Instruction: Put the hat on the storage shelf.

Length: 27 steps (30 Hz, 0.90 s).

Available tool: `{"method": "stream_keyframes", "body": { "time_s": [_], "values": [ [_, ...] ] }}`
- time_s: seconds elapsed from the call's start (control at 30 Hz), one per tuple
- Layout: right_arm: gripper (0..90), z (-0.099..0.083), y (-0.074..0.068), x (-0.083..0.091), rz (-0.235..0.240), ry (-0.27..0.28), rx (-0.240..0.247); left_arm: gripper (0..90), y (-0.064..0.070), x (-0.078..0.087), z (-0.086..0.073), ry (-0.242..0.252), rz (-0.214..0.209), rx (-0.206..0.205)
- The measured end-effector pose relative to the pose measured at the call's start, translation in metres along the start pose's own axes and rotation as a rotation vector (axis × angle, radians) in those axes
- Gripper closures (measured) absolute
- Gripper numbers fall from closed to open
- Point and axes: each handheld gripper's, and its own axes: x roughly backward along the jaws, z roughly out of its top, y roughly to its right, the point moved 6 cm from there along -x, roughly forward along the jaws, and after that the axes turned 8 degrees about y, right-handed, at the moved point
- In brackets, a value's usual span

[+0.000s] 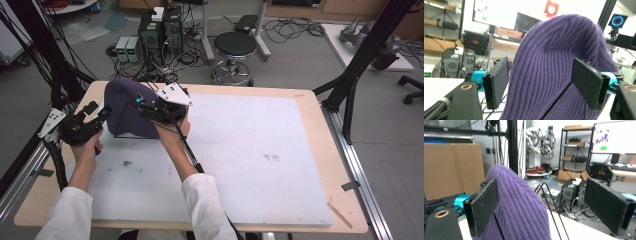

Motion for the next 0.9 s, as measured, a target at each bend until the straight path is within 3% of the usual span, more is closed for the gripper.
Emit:
{"method": "stream_keyframes", "body": {
  "time_s": [0.17, 0.27, 0.73, 0.9],
  "values": [
    [12.0, 0.013, 0.002, 0.014, -0.009, 0.055, 0.018, 27.0, 0.005, 0.004, 0.01, 0.032, 0.013, -0.02],
    [12.0, 0.019, 0.011, 0.028, -0.032, 0.094, 0.031, 25.1, 0.009, 0.006, 0.015, 0.052, 0.01, -0.018],
    [12.0, 0.047, 0.084, 0.093, -0.164, 0.176, 0.041, 19.5, 0.047, 0.001, 0.027, 0.091, -0.043, -0.084],
    [12.0, 0.054, 0.105, 0.119, -0.2, 0.196, 0.035, 18.4, 0.05, 0.004, 0.034, 0.103, -0.023, -0.11]
  ]
}}
